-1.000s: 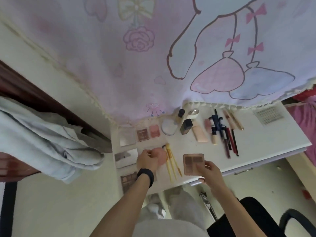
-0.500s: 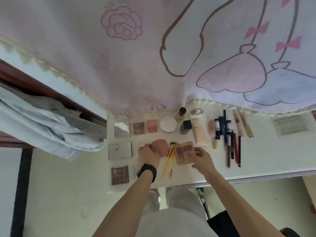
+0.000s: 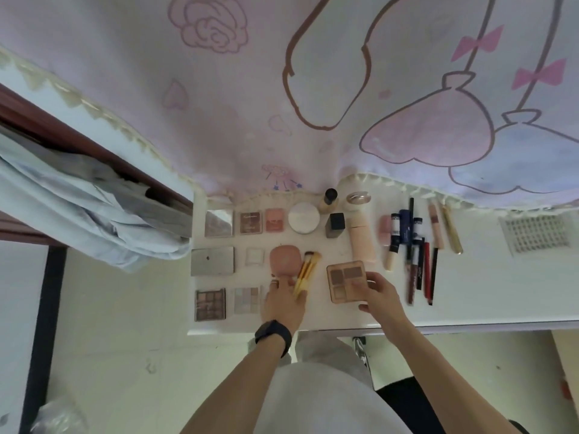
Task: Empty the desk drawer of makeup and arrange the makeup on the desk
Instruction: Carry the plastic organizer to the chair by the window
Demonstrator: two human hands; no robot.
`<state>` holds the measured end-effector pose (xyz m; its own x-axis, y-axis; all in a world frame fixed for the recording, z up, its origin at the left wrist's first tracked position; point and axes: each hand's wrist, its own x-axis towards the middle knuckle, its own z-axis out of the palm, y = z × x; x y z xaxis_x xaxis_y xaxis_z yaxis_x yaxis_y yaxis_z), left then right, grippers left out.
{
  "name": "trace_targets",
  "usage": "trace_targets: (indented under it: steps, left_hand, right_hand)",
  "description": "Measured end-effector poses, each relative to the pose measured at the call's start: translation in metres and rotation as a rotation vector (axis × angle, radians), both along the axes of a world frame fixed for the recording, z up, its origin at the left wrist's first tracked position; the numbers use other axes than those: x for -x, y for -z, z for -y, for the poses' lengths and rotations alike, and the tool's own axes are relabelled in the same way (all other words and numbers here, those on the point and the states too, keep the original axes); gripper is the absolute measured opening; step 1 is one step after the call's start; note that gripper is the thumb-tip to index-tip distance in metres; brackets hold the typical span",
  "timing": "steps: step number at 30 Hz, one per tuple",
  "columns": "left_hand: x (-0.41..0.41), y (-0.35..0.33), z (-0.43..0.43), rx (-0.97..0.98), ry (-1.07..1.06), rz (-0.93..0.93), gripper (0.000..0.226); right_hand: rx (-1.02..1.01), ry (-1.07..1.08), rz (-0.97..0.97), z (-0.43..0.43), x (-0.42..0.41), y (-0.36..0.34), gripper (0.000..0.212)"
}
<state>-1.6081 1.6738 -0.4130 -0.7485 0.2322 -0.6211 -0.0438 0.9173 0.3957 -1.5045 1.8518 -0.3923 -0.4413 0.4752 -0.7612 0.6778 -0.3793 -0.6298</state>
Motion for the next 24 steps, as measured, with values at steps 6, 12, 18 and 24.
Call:
trace_targets:
  steps: [6,12,18,24]
  left_hand:
    - [-0.02,0.007,-0.041,-0.096,-0.114,0.078,0.021]
    - [-0.029,0.008,-0.064,-0.113,-0.175,0.117,0.027]
    - [-0.017,-0.001,-0.035,-0.111,-0.171,0.105,0.027]
    - [0.011,-0.018,0.045,0.014,0.096,-0.189,0.023]
  right_hand:
    - [-0.036,0.067,-0.016,-0.016,-0.017,-0.007,0.014]
    - [-0.063,0.105,-0.01,-0.028,-0.03,-0.008,0.019]
    - [-0.044,0.072,-0.01,-0.014,-0.024,-0.008,0.018]
    - [-0.049,-0.227,0.007,0.053,0.015,0.003,0.011]
